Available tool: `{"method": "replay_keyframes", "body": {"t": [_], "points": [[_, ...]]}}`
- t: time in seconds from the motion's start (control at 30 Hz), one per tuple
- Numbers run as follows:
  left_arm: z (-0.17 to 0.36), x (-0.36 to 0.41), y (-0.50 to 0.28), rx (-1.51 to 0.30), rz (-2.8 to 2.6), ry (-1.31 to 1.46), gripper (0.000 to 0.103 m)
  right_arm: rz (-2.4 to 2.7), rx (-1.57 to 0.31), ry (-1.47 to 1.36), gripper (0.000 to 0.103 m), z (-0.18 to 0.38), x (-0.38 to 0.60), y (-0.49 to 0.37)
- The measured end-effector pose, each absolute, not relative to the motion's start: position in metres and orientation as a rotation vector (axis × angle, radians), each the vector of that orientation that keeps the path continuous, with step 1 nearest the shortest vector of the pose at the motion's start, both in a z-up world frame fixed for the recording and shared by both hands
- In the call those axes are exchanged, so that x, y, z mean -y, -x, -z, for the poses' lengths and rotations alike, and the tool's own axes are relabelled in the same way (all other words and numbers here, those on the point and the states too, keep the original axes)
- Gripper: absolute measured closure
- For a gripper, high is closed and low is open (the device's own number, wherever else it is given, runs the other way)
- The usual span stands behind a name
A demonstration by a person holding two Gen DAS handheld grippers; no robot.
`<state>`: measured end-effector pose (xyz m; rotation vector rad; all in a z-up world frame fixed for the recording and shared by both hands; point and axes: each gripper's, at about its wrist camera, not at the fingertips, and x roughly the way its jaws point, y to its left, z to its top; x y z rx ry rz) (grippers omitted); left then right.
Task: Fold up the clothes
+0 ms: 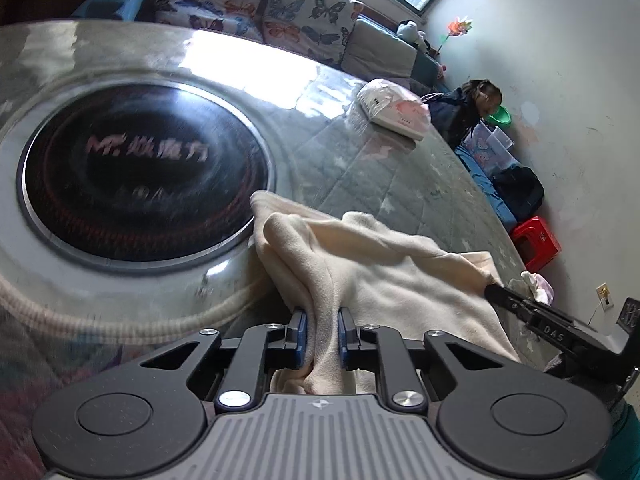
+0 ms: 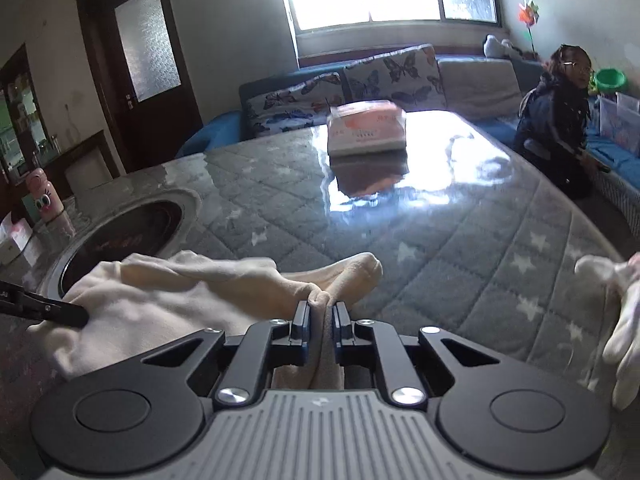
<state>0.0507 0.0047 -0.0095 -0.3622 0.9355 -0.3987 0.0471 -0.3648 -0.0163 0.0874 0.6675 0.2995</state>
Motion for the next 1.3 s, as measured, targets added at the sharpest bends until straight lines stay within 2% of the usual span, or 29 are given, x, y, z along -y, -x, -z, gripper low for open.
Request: {"method": "replay_keyframes", "body": {"t": [0.37,0.8,1.3], "points": [[-0.02,0.039,-0.094,-0.89,0.468,0.297,0.087,-0.267,-0.555,0.013,0.094,-0.034,0.374,-0.076],[-0.036,0.103,-0.16,-0.841,0.529,0.228,0.087,-0.152,-0.518,0.064,0.094,-0.045,0.41,-0.132],[0.012,0.114,-0.184,-0.976,0.526,0.233,0.087,-0.086,-0.646,0.042,0.093,0.018,0.428,-0.161]]}}
